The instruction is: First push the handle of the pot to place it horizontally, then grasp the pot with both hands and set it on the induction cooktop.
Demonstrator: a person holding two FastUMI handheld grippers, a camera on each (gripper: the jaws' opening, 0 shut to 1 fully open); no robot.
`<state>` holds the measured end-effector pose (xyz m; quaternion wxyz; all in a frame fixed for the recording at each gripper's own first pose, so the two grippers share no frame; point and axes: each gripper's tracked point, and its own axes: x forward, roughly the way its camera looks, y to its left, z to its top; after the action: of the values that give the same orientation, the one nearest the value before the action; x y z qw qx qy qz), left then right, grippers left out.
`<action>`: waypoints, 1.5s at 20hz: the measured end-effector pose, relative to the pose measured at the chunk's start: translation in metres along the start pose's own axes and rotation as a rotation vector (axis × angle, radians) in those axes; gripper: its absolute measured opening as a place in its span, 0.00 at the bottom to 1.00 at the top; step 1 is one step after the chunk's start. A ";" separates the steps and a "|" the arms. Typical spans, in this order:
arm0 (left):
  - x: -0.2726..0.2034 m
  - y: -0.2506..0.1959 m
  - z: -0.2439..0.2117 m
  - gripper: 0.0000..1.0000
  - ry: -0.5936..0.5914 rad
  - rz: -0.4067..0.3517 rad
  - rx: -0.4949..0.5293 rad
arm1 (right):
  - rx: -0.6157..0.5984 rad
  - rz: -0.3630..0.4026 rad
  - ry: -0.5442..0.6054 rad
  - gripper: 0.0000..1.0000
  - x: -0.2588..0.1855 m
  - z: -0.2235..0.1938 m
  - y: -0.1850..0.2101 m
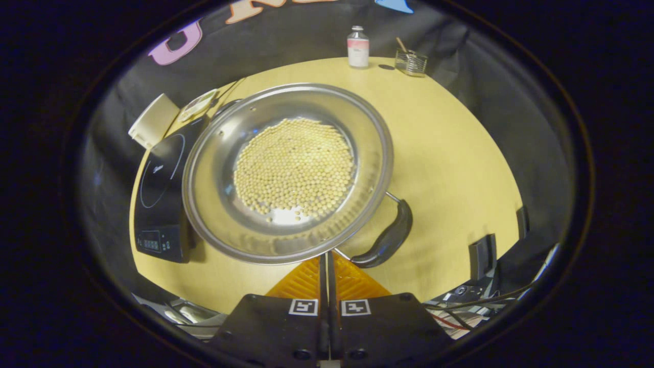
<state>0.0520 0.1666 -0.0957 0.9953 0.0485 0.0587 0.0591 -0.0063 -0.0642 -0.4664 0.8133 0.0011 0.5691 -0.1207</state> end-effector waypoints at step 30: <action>0.003 -0.191 -0.103 0.95 0.456 0.030 -0.098 | -0.024 0.206 -0.184 0.03 0.011 0.136 -0.095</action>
<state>0.0634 -0.0124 -0.2181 0.9566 -0.0138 0.2782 0.0859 0.1046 -0.1779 -0.4161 0.8701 0.0388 0.4905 -0.0295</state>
